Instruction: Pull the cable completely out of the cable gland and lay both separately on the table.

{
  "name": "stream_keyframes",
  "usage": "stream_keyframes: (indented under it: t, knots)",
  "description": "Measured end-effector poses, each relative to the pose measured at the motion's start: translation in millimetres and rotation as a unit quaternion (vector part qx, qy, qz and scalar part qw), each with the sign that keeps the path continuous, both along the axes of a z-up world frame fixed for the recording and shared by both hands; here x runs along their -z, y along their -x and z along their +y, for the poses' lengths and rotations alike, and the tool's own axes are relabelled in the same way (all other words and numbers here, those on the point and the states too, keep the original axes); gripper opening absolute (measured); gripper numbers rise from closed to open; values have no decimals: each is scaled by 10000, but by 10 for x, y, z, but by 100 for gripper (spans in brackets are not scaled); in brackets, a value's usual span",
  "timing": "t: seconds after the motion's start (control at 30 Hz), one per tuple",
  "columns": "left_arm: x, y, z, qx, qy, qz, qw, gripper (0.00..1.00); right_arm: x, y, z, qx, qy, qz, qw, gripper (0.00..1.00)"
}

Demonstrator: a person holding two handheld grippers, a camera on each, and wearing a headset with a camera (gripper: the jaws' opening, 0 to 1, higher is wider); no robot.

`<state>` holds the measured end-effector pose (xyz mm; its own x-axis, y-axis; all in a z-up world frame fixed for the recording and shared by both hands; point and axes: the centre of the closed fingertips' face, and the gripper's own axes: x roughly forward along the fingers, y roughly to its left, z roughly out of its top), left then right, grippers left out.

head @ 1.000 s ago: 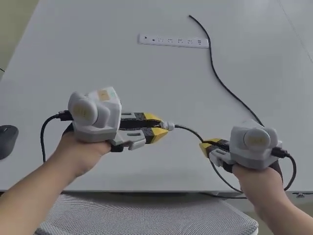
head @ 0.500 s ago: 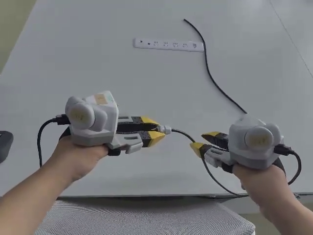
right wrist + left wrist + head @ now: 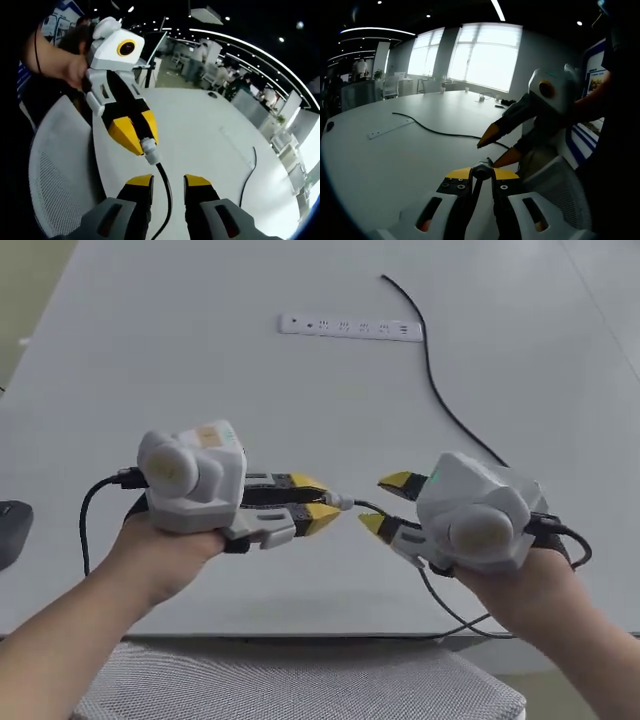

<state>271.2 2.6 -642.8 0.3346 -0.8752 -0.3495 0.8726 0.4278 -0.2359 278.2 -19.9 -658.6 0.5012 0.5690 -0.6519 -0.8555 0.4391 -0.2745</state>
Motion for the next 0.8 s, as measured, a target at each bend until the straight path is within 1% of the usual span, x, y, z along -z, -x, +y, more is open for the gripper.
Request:
stream_keyframes:
  t: [0.13, 0.23, 0.33, 0.43, 0.5, 0.6, 0.67, 0.73, 0.8]
  knots:
    - [-4, 1, -4, 13, 16, 8, 10000, 15, -11, 3, 61, -207, 122, -161, 9996, 16]
    - [-9, 5, -6, 29, 37, 17, 10000, 15, -6, 6, 77, -292, 145, -181, 9993, 15]
    - [-10, 11, -9, 44, 45, 24, 10000, 15, 8, 4, 67, -349, 206, -211, 9990, 10]
    - [-6, 17, -12, 57, 39, 30, 10000, 15, 36, -3, 45, -304, 251, -154, 9991, 8]
    - [-7, 22, -16, 70, 49, 38, 10000, 15, 37, -5, 56, -386, 255, -236, 9986, 6]
    - [-3, 26, -19, 88, 46, 49, 9999, 15, 48, 5, 67, -404, 277, -219, 9986, 5]
    - [0, 25, -18, 92, 43, 48, 9999, 15, 52, -7, 68, -349, 299, -206, 9987, 6]
    - [-2, 18, -12, 72, 60, 58, 9999, 15, 52, -11, 76, -326, 291, -199, 9988, 4]
    - [-11, 9, -5, 49, 80, 66, 9999, 15, 47, -6, 94, -364, 326, -256, 9985, 2]
